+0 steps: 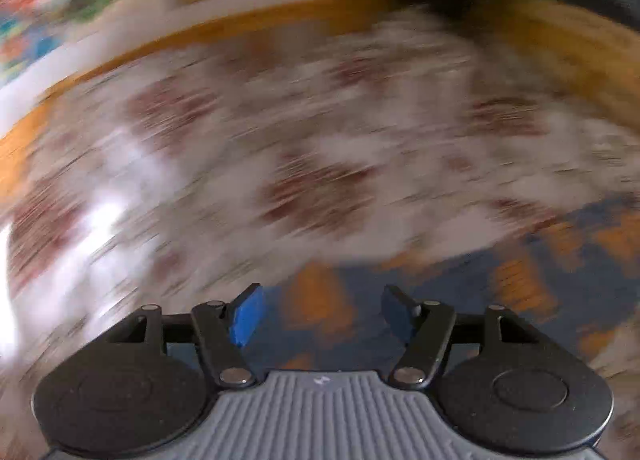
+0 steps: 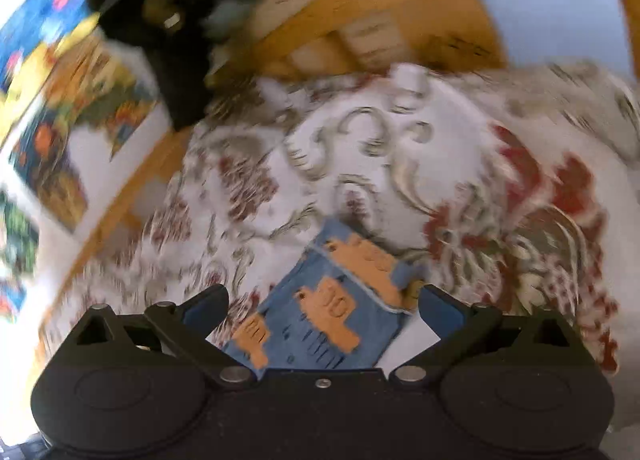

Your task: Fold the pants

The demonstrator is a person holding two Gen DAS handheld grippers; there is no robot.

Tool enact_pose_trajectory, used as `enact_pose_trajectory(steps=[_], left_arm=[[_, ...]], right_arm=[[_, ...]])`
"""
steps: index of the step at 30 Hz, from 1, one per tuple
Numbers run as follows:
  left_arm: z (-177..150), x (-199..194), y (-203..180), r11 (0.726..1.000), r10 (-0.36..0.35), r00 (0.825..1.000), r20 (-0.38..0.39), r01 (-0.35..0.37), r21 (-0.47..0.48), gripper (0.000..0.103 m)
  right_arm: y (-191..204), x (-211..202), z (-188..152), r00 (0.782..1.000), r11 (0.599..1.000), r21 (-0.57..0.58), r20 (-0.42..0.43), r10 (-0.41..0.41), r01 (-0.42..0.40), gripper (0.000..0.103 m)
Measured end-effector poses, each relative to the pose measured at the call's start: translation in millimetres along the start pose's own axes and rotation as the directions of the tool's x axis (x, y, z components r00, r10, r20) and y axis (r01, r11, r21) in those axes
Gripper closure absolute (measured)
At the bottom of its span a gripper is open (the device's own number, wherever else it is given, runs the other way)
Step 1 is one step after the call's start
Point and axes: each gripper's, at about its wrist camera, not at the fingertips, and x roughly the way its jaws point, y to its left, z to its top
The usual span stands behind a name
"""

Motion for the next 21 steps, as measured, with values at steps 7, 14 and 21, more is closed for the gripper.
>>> enact_pose_trajectory(steps=[7,14,21], left_arm=[[91,54,-125,0.89,-0.359,0.93,-0.076,0.365,0.274,0.019],[102,93,-223,0.789,-0.465,0.879,-0.11,0.467,0.398,0.02],[84,130,-265,0.784,-0.43,0.881,-0.196,0.472,0.403,0.023]], right_arm=[[-33,35,-6,1.0,0.98,0.196,-0.018,-0.013,0.016,0.014],[-31,48,-9,0.996,0.989,0.129,0.048,-0.074,0.067,0.029],[-40,53,-9,0.99,0.984,0.123,0.035,-0.133,0.128,0.055]])
